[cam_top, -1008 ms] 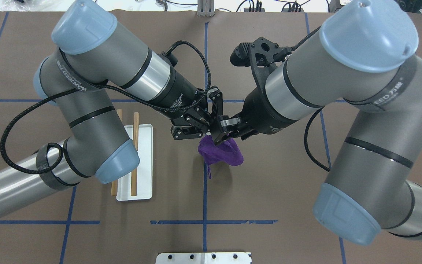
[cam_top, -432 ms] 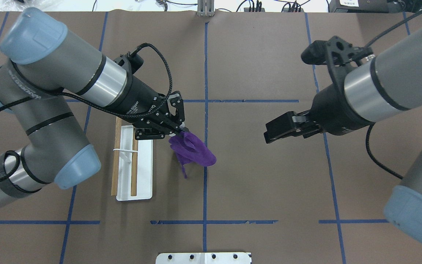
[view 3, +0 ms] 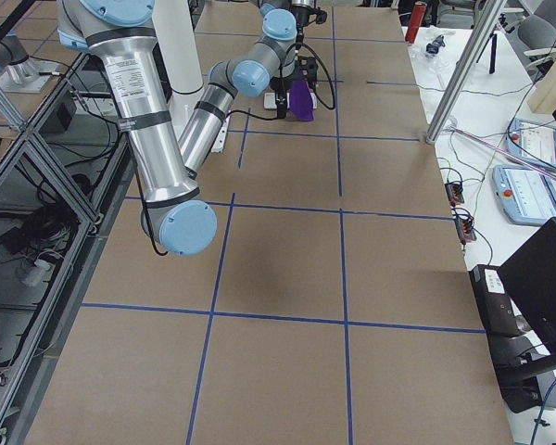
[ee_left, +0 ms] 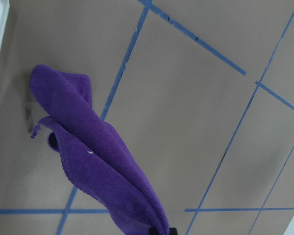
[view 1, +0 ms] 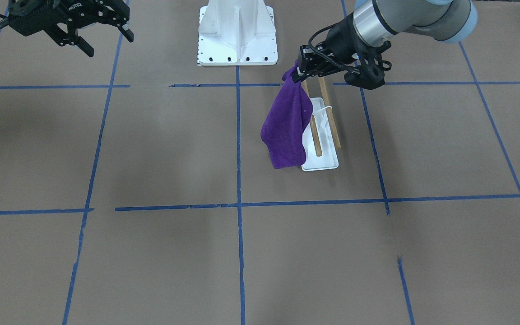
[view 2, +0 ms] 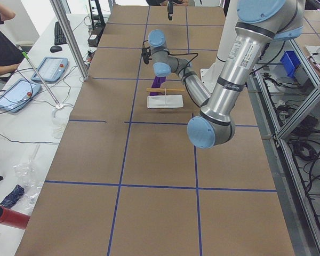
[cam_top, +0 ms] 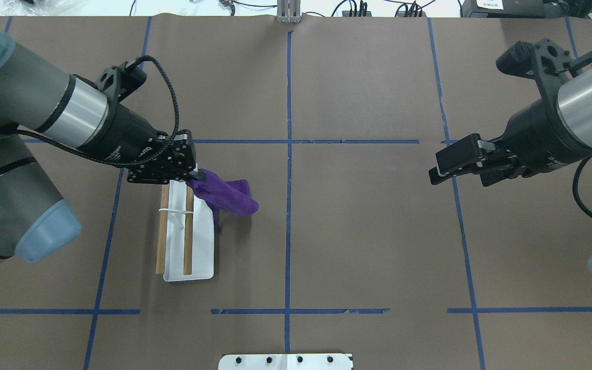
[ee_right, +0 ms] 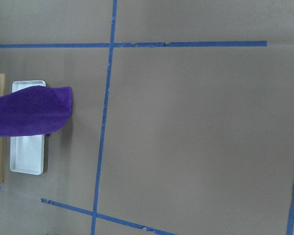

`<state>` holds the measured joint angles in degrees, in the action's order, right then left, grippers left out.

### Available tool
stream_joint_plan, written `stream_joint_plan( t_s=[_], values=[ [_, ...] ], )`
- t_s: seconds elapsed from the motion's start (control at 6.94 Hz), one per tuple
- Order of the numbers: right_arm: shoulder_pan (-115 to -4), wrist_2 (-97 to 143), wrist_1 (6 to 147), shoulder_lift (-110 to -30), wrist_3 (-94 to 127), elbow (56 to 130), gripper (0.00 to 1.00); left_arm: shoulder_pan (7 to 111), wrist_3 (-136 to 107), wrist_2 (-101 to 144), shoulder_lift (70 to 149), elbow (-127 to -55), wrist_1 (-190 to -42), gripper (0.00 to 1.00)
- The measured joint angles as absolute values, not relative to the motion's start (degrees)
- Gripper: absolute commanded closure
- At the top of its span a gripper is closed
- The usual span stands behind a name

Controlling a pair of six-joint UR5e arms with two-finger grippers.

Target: Hang towel on rack

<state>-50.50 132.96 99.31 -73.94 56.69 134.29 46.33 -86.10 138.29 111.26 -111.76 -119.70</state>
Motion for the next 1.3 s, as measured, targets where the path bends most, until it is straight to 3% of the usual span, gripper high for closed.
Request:
stream_joint_plan(
  t_s=[0.43,0.86,1.01,1.15,1.3],
  values=[
    [-51.26,133.23,99.31,-74.67,56.69,134.46,0.00,51.77,-65.91,138.34,99.71,-112.34,-119.63,1.00],
    [-52.56,133.36,99.45,-74.89,56.69,134.71,0.00,52.60,-62.67,138.34,97.33,-111.09,-119.62,1.00],
    [-53.27,133.79,99.48,-75.16,56.69,134.86,0.00,52.63,-62.55,138.32,97.08,-110.88,-119.62,0.74],
    [-53.95,134.44,99.49,-75.47,56.69,135.03,0.00,52.64,-62.51,138.28,97.02,-110.53,-119.60,0.26],
    [-54.37,134.80,99.49,-75.98,56.69,135.34,0.00,52.63,-62.50,138.20,97.02,-109.95,-119.60,0.00]
  ],
)
